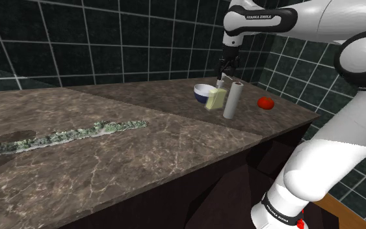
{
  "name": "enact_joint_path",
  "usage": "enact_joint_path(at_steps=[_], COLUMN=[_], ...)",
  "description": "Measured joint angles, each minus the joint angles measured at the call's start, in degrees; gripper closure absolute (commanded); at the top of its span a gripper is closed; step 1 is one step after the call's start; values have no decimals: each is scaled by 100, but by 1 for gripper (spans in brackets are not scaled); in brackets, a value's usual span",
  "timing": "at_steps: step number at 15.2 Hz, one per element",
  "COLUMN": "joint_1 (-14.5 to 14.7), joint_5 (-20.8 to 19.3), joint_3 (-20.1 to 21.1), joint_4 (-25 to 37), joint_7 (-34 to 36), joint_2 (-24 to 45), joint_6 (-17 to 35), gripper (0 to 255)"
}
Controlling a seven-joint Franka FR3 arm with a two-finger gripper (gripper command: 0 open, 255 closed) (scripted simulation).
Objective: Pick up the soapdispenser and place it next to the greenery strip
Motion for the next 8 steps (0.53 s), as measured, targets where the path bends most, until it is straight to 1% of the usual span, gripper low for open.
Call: enact_joint_path(at_steps=[3,6,8], joint_1=[-107,-264,-305], joint_5=[134,323,376], joint_3=[-194,-383,-421], joint_4=[570,1262,1360], joint_7=[-207,-461,-514], joint_2=[561,1144,1305], joint_6=[52,-5,62], gripper=[0,0,0])
